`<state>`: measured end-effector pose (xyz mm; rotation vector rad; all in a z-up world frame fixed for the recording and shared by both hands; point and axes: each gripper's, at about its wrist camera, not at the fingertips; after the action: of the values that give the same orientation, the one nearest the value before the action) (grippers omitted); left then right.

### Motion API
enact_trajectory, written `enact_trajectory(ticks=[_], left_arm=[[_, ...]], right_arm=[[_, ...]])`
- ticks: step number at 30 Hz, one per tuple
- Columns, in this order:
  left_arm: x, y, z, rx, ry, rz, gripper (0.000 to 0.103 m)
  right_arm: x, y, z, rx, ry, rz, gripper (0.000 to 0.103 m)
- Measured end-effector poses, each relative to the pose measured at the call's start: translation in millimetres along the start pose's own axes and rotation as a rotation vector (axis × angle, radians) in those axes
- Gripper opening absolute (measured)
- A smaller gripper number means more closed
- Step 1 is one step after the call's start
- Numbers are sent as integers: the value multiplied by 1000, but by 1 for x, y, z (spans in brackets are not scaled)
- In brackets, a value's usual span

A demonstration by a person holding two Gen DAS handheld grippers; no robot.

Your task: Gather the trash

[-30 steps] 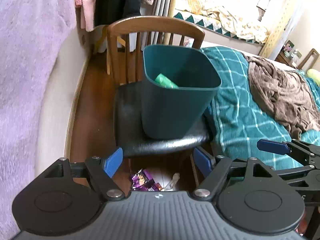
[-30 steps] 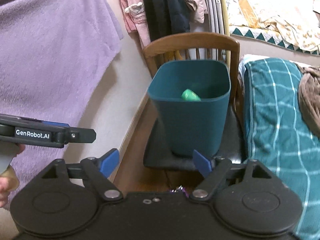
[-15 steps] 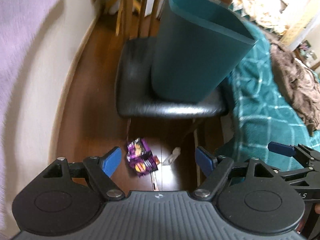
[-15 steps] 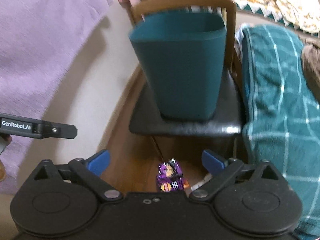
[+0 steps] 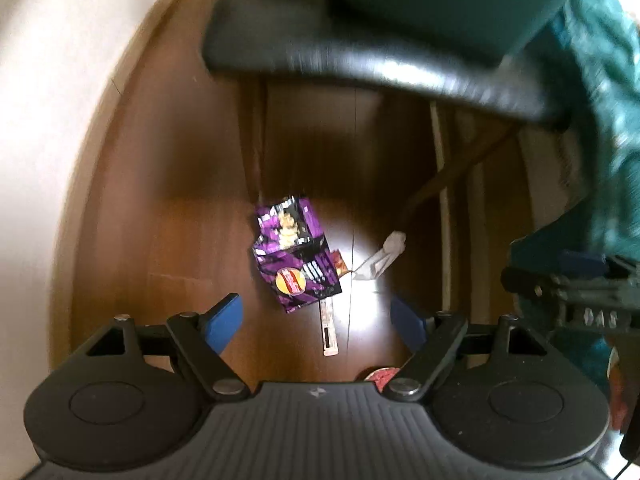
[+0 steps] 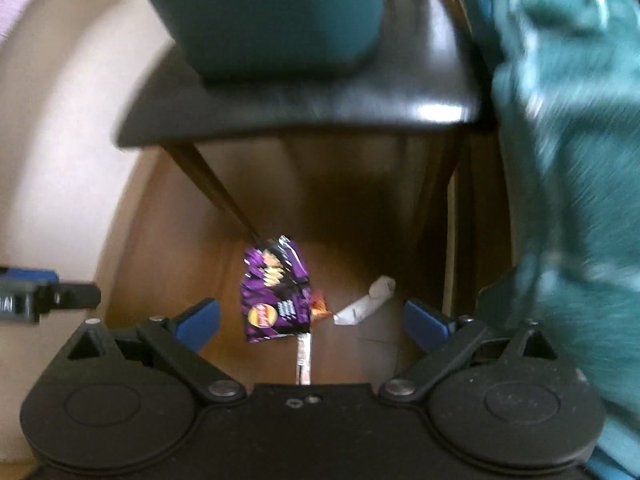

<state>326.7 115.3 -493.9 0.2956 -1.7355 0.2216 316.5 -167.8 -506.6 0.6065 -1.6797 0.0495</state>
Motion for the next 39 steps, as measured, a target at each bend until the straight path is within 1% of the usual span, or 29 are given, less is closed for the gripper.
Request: enact_trajectory(ticks=[5,9,14,17,18,22,24,28,30,31,32,35,36,37,38,39], left_arm=[[-100,-16,35,23,98,0,81],[-170,-35,61,1,127,-8,81],[-258,-59,83,-20,153,-39,81],[-302,-71,92,-43,162,-68,81],[-315,-74,94,-48,169,-75,81],[-364,-84,108,-61,210,-100,81],[-382,-88,113,-61,226,-114,80],[-404,-92,116,-51,238,-124,80],[-411,-95,117,-49,238,-125,74],[-413,-97,117,-51,242,-127,65],[-416,-98,117,-53,247,-128,60],[-419,-105,116,-60,236,-143,59],[-418,-107,116,-57,234,-139,59],[-415,-112,113,-54,232,-137,58],[-414,-115,112,-57,227,-140,53],[-414,-118,111,-67,223,-150,51]], right_arm=[[-87,-37,16,-26,36,28,96],[-156,-67,23,-50,58,43,91],[-234,-102,28,-62,97,59,91],[-275,-122,32,-75,121,69,89],[-287,-129,33,-80,127,71,87],[-330,-151,38,-115,149,94,84],[-347,-160,39,-143,158,103,80],[-367,-173,41,-165,161,114,79],[-372,-174,42,-159,164,114,77],[-374,-174,42,-155,164,115,77],[-375,-175,42,-153,164,113,77],[-379,-176,43,-146,170,114,71],[-379,-176,44,-146,171,112,66],[-381,-178,44,-145,172,110,61],[-381,-178,45,-146,174,110,59],[-381,-179,45,-148,174,113,54]])
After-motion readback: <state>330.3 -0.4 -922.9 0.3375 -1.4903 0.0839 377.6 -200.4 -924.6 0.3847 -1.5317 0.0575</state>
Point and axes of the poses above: each gripper's, at about its wrist camera, not at the fingertips, and x roughly against the way its jaws point, y to its left, z to its underside, and after that the axes turned 10 degrees about -z, right-handed
